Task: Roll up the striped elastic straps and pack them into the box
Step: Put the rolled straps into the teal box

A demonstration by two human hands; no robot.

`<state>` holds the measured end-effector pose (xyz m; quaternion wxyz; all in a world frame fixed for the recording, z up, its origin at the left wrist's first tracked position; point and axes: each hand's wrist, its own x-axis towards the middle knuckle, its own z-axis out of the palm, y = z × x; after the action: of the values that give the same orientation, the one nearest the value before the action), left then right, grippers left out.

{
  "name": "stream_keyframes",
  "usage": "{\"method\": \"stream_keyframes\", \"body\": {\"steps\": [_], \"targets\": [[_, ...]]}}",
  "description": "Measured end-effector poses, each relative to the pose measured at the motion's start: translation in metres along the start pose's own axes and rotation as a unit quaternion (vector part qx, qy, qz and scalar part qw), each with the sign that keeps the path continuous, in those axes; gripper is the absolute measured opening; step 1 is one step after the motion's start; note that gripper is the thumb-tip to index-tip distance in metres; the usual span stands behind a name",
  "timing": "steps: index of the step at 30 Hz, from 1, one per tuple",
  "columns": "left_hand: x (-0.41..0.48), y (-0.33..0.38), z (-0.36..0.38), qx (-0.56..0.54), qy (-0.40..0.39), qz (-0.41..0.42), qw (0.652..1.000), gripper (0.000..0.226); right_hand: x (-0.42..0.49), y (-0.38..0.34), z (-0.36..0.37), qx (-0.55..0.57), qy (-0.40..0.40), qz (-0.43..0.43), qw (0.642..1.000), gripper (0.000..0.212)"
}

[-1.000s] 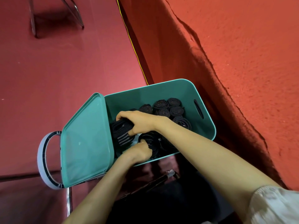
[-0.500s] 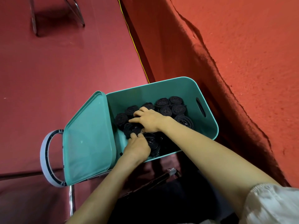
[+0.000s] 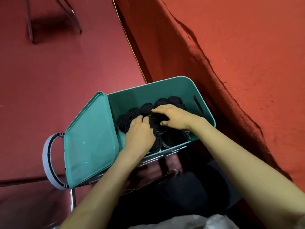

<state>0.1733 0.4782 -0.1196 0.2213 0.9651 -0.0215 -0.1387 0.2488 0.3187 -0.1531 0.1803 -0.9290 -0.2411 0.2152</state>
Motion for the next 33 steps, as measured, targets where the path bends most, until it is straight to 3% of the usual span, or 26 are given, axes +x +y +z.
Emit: {"method": "stream_keyframes", "body": {"steps": [2, 4, 7, 9, 12, 16, 20, 23, 28, 33], "targets": [[-0.003, 0.003, -0.022, -0.016, 0.151, 0.082, 0.985, 0.039, -0.011, -0.002, -0.007, 0.029, 0.043, 0.002, 0.999, 0.066], [0.001, -0.003, -0.039, 0.021, 0.245, 0.098, 0.964, 0.038, -0.02, -0.007, -0.016, 0.029, 0.073, -0.002, 0.997, 0.065], [0.005, -0.028, -0.049, 0.092, 0.204, -0.021, 0.974, 0.061, -0.034, -0.016, -0.03, 0.004, 0.091, 0.003, 0.996, 0.063], [0.003, -0.043, -0.049, 0.075, 0.15, -0.095, 0.981, 0.075, -0.042, -0.021, -0.036, -0.002, 0.107, 0.007, 0.994, 0.063], [-0.002, -0.051, -0.046, -0.05, 0.128, -0.11, 0.984, 0.075, -0.05, -0.025, -0.042, 0.002, 0.131, 0.011, 0.991, 0.062], [-0.006, -0.045, -0.044, -0.124, 0.188, -0.094, 0.97, 0.078, -0.056, -0.027, -0.041, 0.025, 0.137, 0.028, 0.99, 0.062], [-0.01, -0.026, -0.044, -0.117, 0.266, 0.02, 0.957, 0.09, -0.058, -0.024, -0.036, 0.047, 0.136, 0.039, 0.989, 0.062], [-0.007, -0.013, -0.04, -0.079, 0.276, 0.144, 0.947, 0.098, -0.064, -0.022, -0.039, 0.078, 0.167, 0.053, 0.981, 0.057], [0.008, 0.008, -0.039, -0.026, 0.287, 0.294, 0.911, 0.085, -0.079, -0.016, -0.049, 0.178, 0.269, 0.111, 0.94, 0.049], [0.027, 0.034, -0.037, -0.02, 0.29, 0.408, 0.866, 0.073, -0.084, -0.002, -0.054, 0.272, 0.316, 0.13, 0.9, 0.043]]}}
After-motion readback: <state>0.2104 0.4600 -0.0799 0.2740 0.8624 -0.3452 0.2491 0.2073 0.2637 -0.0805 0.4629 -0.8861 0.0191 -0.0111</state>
